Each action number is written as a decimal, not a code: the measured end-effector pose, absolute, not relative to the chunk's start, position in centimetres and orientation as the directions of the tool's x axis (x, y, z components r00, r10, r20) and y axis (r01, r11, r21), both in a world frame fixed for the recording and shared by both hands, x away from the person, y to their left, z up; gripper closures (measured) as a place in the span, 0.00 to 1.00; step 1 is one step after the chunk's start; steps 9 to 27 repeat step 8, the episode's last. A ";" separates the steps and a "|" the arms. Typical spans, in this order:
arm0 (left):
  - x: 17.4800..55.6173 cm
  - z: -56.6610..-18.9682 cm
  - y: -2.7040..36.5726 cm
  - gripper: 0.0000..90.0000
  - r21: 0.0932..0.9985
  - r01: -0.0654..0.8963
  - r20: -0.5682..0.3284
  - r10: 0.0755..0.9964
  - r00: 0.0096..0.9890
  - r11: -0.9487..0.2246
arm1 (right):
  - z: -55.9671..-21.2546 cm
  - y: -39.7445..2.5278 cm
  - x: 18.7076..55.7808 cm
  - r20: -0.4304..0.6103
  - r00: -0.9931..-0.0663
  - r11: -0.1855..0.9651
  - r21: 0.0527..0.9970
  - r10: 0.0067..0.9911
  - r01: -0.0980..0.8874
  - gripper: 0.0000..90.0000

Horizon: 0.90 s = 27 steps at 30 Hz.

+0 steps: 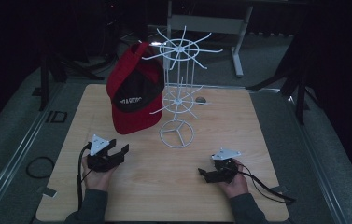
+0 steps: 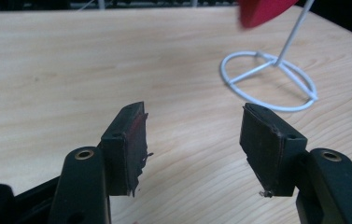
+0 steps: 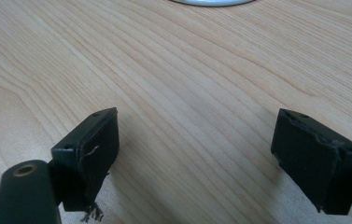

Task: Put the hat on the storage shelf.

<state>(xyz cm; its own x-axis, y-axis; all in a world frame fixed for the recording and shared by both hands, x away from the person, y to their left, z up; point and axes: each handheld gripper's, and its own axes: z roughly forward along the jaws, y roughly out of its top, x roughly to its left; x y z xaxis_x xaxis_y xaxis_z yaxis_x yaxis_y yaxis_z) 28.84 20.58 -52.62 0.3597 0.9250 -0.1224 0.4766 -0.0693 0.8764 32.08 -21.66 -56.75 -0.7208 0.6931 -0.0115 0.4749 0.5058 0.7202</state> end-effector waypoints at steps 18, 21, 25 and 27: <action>30.0 -54.3 21.3 0.47 0.836 0.545 -0.121 0.945 0.303 -0.068 | -56.8 -21.7 32.1 -0.010 -0.721 0.505 0.720 0.693 0.476 0.16; 30.0 -54.3 21.3 0.47 0.836 0.545 -0.121 0.945 0.303 -0.068 | -56.8 -21.7 32.1 -0.010 -0.721 0.505 0.720 0.693 0.476 0.16; 30.0 -54.3 21.3 0.47 0.836 0.545 -0.121 0.945 0.303 -0.068 | -56.8 -21.7 32.1 -0.010 -0.721 0.505 0.720 0.693 0.476 0.16; 30.0 -54.3 21.3 0.47 0.836 0.545 -0.121 0.945 0.303 -0.068 | -56.8 -21.7 32.1 -0.010 -0.721 0.505 0.720 0.693 0.476 0.16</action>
